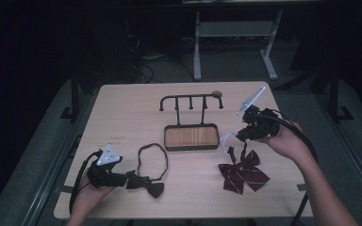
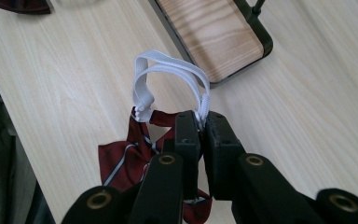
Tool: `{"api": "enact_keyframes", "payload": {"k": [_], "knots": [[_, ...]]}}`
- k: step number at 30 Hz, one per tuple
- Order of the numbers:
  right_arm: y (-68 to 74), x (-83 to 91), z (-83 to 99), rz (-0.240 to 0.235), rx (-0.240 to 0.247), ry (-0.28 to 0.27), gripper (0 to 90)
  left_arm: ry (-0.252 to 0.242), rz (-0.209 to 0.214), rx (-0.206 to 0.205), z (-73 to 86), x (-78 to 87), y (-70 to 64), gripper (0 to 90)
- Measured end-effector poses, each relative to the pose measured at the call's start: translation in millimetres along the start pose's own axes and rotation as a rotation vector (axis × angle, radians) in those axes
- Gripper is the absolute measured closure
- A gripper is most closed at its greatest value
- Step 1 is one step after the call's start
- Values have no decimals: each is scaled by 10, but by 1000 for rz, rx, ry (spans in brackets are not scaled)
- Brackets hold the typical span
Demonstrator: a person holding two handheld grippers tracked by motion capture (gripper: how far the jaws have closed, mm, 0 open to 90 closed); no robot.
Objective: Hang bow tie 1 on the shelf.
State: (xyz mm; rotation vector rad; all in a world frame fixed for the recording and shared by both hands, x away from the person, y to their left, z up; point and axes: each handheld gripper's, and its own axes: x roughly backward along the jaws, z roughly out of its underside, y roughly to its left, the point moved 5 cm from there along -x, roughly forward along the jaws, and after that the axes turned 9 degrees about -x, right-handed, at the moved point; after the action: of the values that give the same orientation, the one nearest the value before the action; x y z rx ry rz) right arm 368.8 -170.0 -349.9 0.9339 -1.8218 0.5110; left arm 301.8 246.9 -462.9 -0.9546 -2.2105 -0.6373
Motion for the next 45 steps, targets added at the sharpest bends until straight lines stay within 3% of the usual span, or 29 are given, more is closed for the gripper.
{"api": "enact_keyframes", "payload": {"k": [23,45], "knots": [[81,217,-307,26,46,1,845,-1,0,-1,-2,6,0,287],[99,243,-536,22,70,-3,845,3,-6,1,23,12,14,286]]}}
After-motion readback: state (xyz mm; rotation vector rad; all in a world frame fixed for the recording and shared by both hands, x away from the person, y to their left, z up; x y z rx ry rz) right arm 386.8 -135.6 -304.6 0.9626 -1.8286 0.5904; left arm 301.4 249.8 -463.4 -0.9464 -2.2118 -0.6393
